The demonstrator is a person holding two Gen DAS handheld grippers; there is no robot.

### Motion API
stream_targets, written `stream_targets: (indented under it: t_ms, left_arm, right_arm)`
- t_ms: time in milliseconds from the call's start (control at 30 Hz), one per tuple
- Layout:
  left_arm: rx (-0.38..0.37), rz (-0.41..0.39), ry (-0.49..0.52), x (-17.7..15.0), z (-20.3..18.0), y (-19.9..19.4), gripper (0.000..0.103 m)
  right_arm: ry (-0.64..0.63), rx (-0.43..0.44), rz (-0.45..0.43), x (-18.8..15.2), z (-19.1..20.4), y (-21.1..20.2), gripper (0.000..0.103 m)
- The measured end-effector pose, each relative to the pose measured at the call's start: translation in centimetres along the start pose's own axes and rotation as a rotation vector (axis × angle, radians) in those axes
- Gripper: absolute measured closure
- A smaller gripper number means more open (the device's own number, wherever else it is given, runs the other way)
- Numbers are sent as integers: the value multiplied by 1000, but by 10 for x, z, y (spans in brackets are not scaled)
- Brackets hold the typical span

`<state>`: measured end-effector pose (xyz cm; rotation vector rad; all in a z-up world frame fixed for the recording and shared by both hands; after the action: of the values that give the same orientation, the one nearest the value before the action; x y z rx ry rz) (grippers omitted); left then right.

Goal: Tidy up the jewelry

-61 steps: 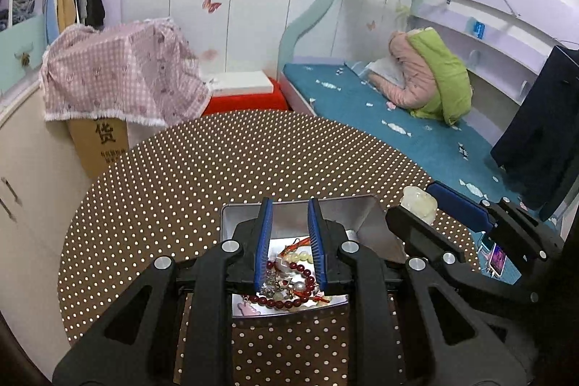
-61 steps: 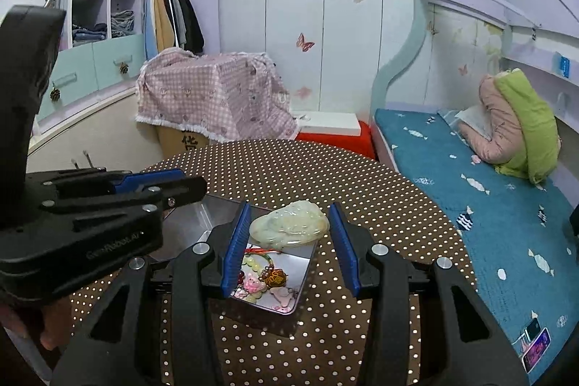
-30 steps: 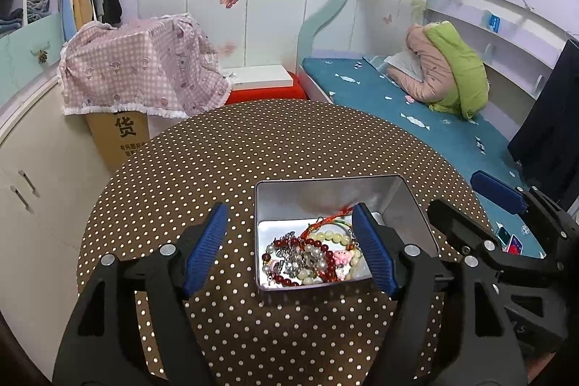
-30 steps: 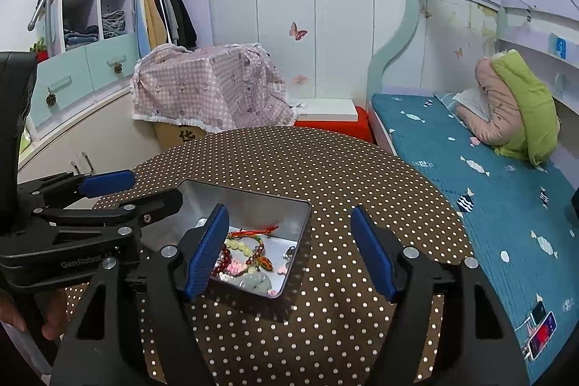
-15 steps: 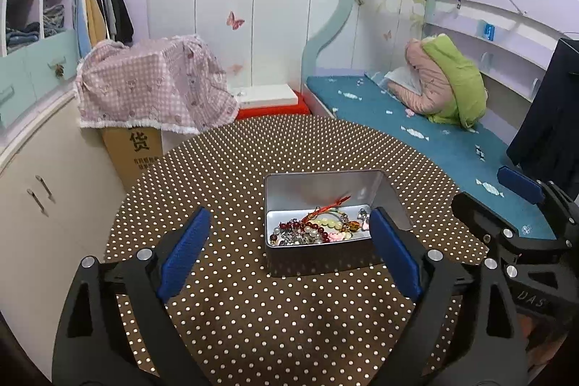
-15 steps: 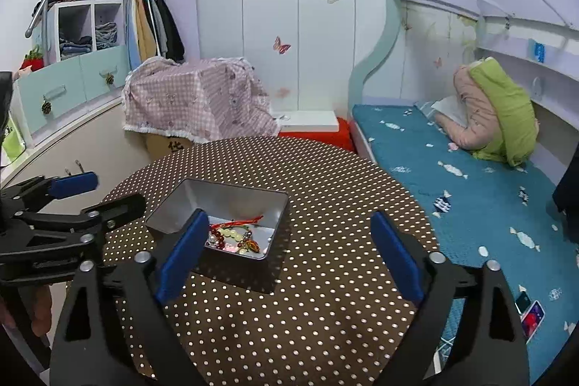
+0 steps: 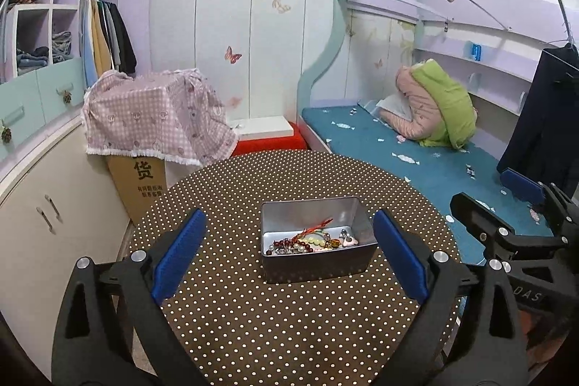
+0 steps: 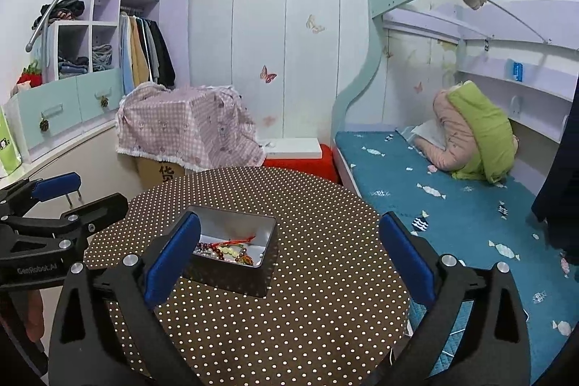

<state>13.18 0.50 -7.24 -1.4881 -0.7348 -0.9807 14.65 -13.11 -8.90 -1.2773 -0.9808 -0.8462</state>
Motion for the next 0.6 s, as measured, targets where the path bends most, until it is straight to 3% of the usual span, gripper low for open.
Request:
stream_targets:
  t_ms: [600]
  left_arm:
    - [6, -22, -1, 3, 3, -11, 9]
  right_arm:
    - [-3, -2, -20, 1, 5, -12, 8]
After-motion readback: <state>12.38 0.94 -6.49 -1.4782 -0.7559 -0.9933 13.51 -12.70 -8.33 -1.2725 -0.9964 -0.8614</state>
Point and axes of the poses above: each gripper's, at about its wrist camera, not at the fingertips, and y roughly the way its jaws point, z to its left, x to its top, the point moved 8 cm from there along y, roughly the way its jaws point
